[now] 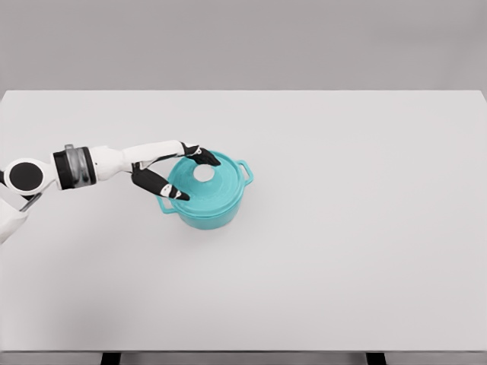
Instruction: Cover the pot with left arm
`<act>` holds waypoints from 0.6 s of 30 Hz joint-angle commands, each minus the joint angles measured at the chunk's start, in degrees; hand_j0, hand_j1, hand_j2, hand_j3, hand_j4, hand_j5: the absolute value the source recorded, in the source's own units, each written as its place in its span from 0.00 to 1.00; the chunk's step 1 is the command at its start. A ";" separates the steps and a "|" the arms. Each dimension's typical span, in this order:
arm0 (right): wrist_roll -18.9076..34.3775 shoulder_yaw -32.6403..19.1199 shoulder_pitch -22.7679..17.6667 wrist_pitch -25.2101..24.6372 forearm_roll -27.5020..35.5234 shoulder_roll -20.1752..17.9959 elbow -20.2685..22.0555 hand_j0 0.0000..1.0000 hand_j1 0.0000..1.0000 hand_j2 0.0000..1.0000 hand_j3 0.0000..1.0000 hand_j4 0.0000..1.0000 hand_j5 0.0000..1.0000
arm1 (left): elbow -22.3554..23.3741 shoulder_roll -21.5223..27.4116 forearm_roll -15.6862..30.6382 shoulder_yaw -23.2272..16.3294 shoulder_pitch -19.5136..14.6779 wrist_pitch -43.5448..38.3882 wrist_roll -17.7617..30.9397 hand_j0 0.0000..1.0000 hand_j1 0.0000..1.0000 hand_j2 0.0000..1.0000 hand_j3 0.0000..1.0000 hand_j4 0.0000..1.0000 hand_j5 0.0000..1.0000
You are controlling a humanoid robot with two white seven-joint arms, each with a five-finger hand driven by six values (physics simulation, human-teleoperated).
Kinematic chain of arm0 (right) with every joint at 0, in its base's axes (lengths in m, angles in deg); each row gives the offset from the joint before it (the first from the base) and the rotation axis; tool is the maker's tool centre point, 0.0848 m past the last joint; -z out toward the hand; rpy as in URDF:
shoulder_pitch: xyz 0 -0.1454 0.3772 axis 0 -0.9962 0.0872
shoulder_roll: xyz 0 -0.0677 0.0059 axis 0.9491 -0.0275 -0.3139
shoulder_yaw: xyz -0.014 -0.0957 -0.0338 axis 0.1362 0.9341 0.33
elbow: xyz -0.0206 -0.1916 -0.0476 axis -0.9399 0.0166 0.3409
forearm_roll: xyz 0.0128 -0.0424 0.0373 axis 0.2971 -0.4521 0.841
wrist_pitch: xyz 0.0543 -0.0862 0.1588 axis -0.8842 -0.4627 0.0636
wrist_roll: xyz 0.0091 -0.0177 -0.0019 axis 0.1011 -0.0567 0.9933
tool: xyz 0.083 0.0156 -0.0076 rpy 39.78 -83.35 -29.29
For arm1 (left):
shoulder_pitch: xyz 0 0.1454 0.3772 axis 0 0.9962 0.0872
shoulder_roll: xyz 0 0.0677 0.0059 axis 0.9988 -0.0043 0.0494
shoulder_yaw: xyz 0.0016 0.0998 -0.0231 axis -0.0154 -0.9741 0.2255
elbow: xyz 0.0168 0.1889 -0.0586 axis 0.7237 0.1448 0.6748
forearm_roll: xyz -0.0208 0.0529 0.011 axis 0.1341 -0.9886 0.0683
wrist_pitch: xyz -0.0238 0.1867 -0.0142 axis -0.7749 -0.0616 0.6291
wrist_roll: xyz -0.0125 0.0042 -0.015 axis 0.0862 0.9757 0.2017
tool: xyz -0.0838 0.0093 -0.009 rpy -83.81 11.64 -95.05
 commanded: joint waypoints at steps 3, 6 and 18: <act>0.03 -0.01 0.00 0.05 -0.04 0.00 0.00 1.00 1.00 1.00 1.00 1.00 1.00 | -0.03 0.11 0.40 0.08 -0.18 -0.13 -0.01 0.90 0.90 0.90 0.90 0.90 0.90; 0.03 -0.01 0.00 0.05 -0.04 0.00 0.00 1.00 1.00 1.00 1.00 1.00 1.00 | -0.03 0.20 0.40 0.08 -0.26 -0.13 -0.01 0.92 0.92 0.92 0.92 0.92 0.92; 0.03 -0.01 0.00 0.05 -0.04 0.00 0.00 1.00 1.00 1.00 1.00 1.00 1.00 | -2.23 20.50 9.63 9.22 2.63 12.70 -0.01 1.00 1.00 1.00 1.00 1.00 1.00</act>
